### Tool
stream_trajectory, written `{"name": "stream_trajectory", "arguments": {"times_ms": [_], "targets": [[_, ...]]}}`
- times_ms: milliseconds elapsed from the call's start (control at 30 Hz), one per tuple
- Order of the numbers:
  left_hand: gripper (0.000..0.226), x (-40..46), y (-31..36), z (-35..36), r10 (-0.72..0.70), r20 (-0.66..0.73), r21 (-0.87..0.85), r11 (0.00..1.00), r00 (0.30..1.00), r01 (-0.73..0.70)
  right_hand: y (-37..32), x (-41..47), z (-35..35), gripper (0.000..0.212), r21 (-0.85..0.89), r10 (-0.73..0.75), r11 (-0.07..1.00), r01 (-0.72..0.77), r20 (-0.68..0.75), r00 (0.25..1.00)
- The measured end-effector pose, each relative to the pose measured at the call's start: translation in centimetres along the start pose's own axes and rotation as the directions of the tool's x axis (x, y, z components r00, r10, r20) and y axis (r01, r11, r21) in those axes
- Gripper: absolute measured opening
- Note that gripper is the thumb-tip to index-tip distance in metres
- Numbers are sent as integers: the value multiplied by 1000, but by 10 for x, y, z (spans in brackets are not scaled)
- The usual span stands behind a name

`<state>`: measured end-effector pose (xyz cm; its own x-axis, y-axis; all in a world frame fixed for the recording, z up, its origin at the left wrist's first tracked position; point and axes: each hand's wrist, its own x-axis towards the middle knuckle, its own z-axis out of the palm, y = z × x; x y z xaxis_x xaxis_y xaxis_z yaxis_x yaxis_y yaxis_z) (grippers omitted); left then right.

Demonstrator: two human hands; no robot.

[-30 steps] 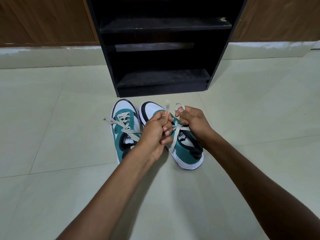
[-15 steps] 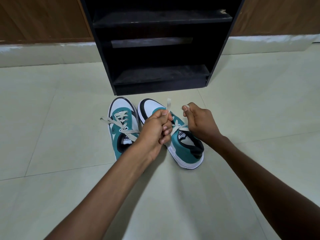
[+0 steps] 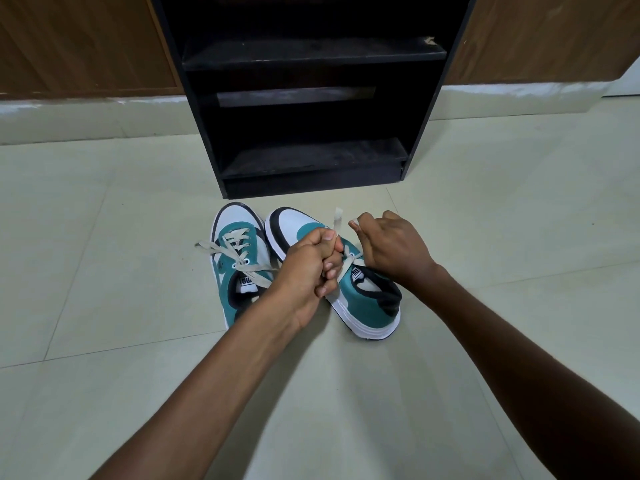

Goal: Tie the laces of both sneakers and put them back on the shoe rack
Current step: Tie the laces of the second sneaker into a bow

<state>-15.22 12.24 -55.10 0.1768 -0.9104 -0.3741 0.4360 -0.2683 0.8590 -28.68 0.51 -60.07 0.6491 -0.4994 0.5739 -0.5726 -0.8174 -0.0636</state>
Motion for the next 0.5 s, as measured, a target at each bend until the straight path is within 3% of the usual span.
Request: {"name": "stream_trajectory", "arguments": {"times_ms": [300,400,467,500], "targets": [[20,-6,2,5,10,-72,-140,990,997,-20,-5,-1,-16,26,39,97,994,-102,119,988],[7,-14,7,-3,58,-127,-6,998,990,-59,-24,-7,-32,30,222,182,948,-228,209,961],[11,-21,12,-13,155,-209,219,970,966,-108,-31,-11,-43,36,306,220,910,-278,210,952],[15,-26,15,-20,250,-230,395,907,940,-145,-33,-13,-47,36,318,217,908,-274,202,955]]}}
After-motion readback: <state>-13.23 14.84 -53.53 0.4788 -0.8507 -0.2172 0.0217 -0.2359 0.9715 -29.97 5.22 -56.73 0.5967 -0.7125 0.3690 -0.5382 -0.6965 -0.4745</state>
